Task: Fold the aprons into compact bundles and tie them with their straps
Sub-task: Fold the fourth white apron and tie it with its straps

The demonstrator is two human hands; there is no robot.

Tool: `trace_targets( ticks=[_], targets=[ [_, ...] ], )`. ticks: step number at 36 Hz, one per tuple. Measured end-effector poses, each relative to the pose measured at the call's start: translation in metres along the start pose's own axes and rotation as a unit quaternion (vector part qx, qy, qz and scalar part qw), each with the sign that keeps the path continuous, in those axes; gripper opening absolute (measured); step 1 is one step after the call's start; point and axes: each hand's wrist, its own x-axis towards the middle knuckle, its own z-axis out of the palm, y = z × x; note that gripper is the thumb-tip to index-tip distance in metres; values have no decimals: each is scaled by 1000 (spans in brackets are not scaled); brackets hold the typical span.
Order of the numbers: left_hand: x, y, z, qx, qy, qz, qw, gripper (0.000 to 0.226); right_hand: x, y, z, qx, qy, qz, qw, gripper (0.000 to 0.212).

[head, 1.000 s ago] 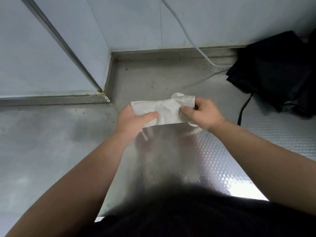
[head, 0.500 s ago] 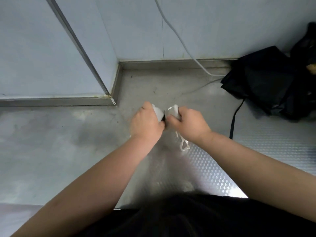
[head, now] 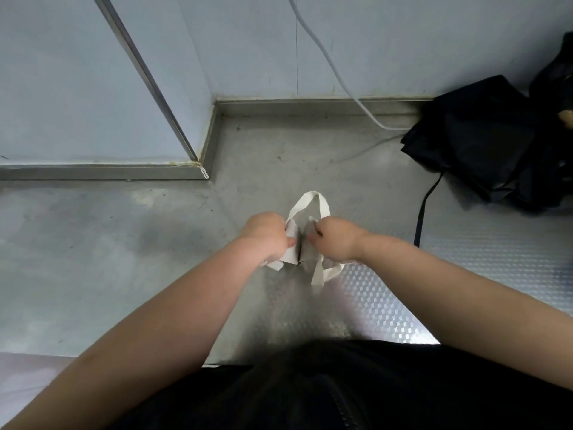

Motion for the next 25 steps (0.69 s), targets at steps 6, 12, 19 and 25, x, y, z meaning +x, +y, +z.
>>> trace_targets(
  ticks=[6,12,19,25],
  targets=[
    [5,-5,8,-114,18,-22,993,24,6,0,-1,-46,26,-2,999,42],
    [11,-6,0,-1,5,-23,1000,39,5,-7,-15,-66,-16,-29,997,37],
    [17,-9,-1,-183,10,-23,983,22,16,0,-16,80,40,-11,996,9],
    [20,-17,3,-382,-48,-7,923,13,22,7,-17,260,-4,-12,966,21]
  ],
)
